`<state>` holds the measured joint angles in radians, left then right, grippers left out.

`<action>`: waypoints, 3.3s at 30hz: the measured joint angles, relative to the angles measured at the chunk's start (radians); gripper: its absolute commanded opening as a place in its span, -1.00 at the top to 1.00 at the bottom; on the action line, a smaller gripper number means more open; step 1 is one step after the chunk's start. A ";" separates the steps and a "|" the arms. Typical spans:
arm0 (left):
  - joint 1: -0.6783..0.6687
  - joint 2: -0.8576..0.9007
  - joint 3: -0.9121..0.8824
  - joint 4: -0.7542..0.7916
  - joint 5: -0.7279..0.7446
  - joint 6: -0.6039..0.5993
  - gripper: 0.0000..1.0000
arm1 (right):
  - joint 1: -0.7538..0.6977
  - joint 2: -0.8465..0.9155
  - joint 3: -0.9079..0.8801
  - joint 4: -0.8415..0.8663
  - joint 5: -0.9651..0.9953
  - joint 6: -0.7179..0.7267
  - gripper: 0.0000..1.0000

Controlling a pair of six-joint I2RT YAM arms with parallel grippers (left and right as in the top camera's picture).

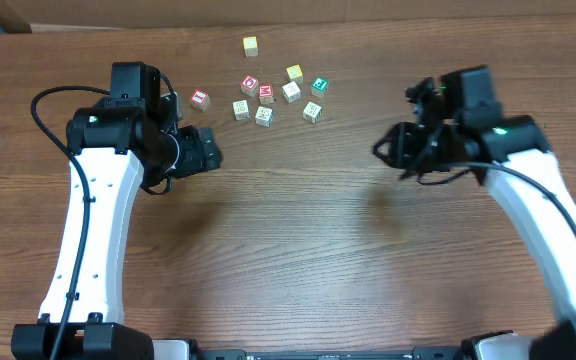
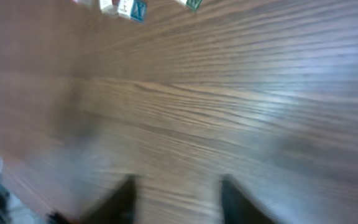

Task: Flip 5 blocks
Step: 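Raise the right arm and move its gripper toward the block cluster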

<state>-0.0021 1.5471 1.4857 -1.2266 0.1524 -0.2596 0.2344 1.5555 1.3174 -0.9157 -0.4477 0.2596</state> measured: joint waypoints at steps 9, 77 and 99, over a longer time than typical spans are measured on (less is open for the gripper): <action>0.000 0.000 0.000 0.000 0.000 0.000 -1.00 | 0.094 0.135 0.000 0.126 0.106 0.085 -1.00; 0.000 0.000 0.000 0.000 0.000 0.000 -0.99 | 0.198 0.178 0.000 0.243 0.403 0.343 -1.00; 0.000 0.000 0.000 0.000 0.000 0.000 -1.00 | 0.198 0.178 0.004 0.310 0.392 0.319 -0.01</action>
<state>-0.0021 1.5471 1.4857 -1.2266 0.1520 -0.2596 0.4320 1.7336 1.3212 -0.6056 -0.0559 0.5785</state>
